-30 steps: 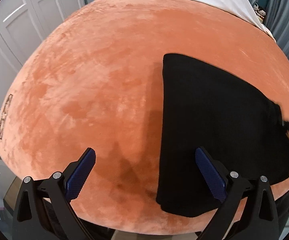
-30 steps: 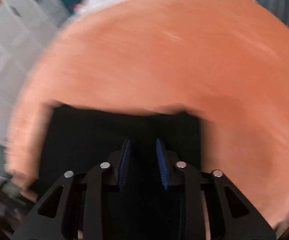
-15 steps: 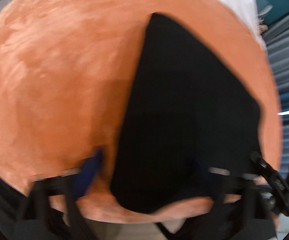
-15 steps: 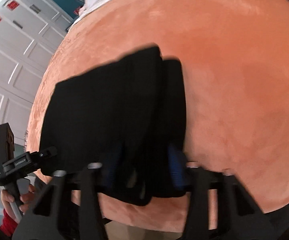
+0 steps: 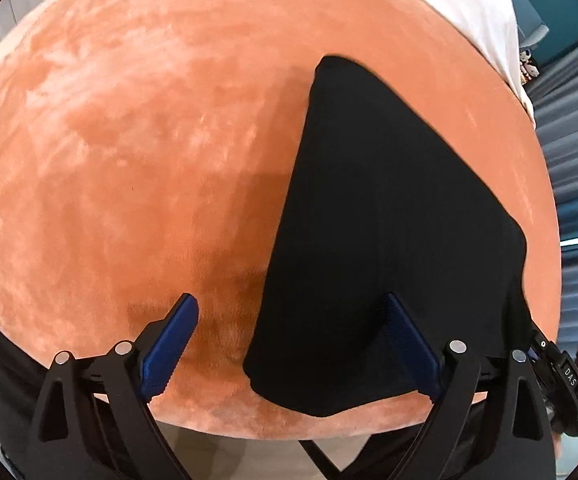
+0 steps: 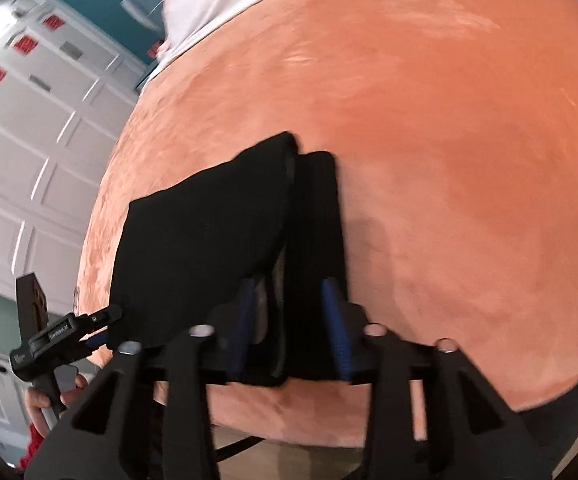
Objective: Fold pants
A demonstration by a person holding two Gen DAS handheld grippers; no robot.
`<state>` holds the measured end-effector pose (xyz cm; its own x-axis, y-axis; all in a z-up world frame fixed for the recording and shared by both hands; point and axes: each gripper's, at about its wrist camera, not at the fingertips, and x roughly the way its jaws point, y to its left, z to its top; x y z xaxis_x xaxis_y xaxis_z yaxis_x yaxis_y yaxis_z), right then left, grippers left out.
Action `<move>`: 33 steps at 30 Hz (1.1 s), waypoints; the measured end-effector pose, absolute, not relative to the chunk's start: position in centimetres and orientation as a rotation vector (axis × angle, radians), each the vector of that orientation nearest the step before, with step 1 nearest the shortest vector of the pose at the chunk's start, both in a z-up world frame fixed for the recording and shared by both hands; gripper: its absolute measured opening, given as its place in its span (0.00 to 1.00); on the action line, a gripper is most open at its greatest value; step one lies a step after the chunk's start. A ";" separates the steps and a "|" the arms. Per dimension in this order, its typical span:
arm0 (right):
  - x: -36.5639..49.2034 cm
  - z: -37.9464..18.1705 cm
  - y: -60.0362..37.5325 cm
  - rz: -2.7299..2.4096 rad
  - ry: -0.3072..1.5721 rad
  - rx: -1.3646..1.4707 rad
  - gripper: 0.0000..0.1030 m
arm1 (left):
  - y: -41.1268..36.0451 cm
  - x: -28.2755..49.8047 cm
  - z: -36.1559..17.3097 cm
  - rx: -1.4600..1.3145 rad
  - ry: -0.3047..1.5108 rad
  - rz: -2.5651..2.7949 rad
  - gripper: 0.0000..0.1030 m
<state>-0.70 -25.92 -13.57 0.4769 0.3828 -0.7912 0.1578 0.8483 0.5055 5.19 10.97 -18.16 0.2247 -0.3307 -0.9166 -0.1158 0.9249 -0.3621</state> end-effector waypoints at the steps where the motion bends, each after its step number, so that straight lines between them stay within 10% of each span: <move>1: -0.1 -14.1 -25.5 0.166 1.095 0.570 0.42 | 11.2 5.3 -18.4 -0.401 1.353 -0.156 0.89; 12: 0.4 -14.0 -23.5 0.208 1.147 0.543 0.45 | 8.1 5.2 -18.6 -0.267 1.343 -0.146 0.90; 13: 0.8 -14.8 -23.6 0.219 1.160 0.576 0.40 | 7.6 5.2 -18.6 -0.243 1.341 -0.148 0.90; 14: 1.2 -15.7 -23.6 0.232 1.163 0.623 0.14 | 7.3 5.2 -18.6 -0.223 1.342 -0.148 0.90; 20: -0.2 -8.4 -24.6 0.268 0.987 0.555 0.12 | 5.4 4.9 -16.4 -0.062 1.238 -0.142 0.95; 25: 0.1 -16.3 -27.1 0.193 1.172 0.625 0.28 | 4.4 5.8 -18.9 -0.101 1.307 -0.149 0.95; 29: -2.2 -11.1 -28.0 0.087 1.020 0.587 0.88 | 7.0 5.6 -17.6 -0.284 1.301 -0.178 0.95; 33: -2.4 -11.0 -26.9 0.166 1.019 0.636 0.91 | 7.8 6.6 -20.3 -0.412 1.396 -0.204 0.95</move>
